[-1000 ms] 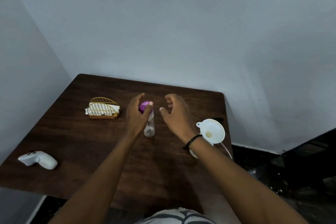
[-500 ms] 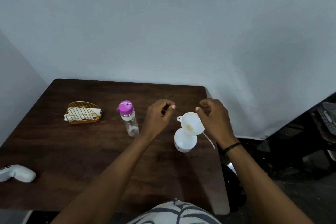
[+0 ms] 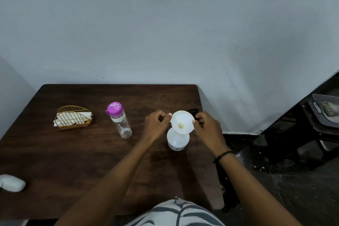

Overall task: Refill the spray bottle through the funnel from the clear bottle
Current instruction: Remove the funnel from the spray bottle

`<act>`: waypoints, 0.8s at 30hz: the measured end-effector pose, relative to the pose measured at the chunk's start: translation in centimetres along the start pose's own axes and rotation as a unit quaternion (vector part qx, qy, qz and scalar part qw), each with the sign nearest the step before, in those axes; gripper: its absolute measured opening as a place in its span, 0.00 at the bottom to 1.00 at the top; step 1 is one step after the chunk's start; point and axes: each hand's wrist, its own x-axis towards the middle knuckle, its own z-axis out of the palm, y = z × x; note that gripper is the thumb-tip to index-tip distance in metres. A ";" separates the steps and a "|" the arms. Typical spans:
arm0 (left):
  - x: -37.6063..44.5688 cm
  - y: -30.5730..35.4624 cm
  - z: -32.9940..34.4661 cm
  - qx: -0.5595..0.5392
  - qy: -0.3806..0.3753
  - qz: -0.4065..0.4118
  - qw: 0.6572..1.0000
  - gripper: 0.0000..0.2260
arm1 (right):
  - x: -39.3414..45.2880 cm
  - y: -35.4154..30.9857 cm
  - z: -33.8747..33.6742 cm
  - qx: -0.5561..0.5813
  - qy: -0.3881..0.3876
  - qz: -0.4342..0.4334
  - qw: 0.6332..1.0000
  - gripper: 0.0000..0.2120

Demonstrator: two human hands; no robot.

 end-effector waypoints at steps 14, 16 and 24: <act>0.0 0.3 0.6 -0.212 -0.078 -0.093 0.970 0.13 | 0.1 0.9 0.5 0.029 0.006 -0.012 0.999 0.05; -0.1 0.1 0.6 -0.230 -0.088 -0.104 0.964 0.13 | 0.0 0.9 0.4 0.026 0.013 -0.020 0.999 0.06; 0.1 0.4 0.3 -0.297 -0.121 -0.131 0.938 0.14 | -0.2 1.0 0.2 0.039 0.024 -0.071 0.996 0.11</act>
